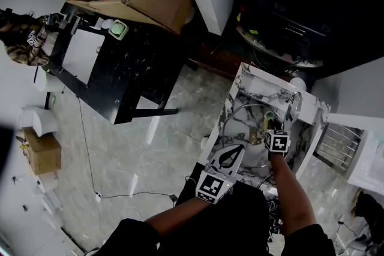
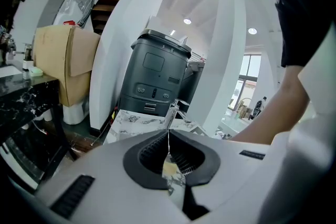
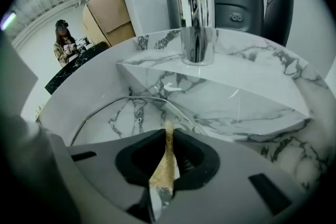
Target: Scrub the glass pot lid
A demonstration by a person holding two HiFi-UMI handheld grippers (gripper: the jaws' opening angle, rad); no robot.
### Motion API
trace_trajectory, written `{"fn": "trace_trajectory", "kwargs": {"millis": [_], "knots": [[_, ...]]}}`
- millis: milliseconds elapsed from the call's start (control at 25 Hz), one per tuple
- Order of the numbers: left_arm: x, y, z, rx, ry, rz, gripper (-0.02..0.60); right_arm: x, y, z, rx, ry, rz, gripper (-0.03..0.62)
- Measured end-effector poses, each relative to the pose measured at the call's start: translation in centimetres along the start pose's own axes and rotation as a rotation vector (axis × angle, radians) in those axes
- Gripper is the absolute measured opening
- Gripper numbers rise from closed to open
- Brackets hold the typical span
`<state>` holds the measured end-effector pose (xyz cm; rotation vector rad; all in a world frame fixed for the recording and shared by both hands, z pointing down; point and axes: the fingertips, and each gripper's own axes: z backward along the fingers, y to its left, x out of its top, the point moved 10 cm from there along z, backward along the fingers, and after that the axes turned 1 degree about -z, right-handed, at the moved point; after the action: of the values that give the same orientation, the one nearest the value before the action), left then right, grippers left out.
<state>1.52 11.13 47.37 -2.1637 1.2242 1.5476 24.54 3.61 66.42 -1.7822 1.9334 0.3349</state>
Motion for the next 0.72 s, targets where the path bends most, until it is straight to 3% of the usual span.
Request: {"fn": "trace_trajectory", "kwargs": {"millis": [720], "knots": [[-0.5,-1.7,0.9,-0.056,0.001,-0.021,0.018,-2.8,-1.9,2.7,-0.045,0.054,0.001,0.06]]}}
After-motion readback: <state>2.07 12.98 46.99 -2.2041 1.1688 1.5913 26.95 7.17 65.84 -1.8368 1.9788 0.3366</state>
